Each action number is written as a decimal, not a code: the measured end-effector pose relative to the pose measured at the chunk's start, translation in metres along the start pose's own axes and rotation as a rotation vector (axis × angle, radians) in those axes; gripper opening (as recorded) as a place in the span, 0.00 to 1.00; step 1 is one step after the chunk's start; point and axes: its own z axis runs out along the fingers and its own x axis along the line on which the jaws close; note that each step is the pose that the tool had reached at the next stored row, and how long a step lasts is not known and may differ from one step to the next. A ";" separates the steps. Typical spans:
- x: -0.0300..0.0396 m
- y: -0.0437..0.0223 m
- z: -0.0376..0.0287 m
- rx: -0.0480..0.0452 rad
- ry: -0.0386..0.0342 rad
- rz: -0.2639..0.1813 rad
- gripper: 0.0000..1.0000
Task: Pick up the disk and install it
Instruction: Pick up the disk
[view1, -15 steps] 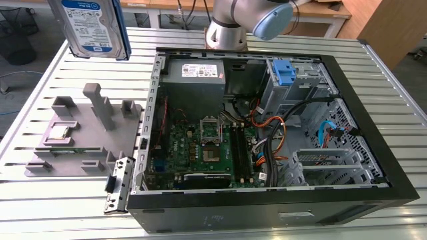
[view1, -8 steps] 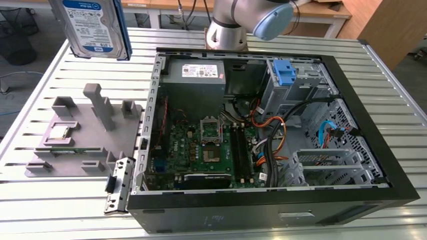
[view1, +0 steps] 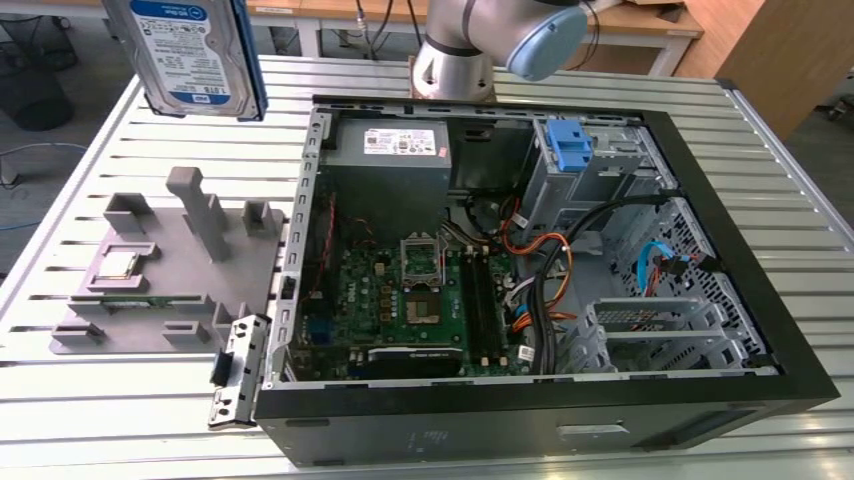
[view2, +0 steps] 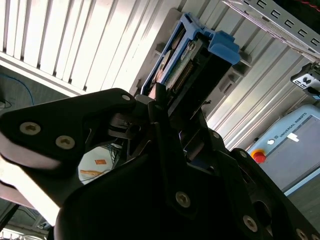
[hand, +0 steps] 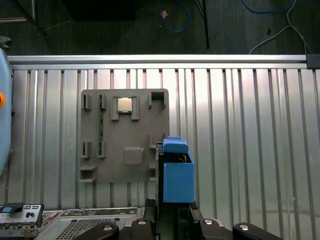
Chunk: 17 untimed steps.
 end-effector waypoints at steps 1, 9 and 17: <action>0.0000 -0.0001 0.0000 0.0001 -0.0001 0.000 0.35; -0.0002 -0.0053 -0.0004 0.0000 0.0001 0.000 0.35; -0.0004 -0.0101 -0.0008 -0.0001 0.0000 0.000 0.35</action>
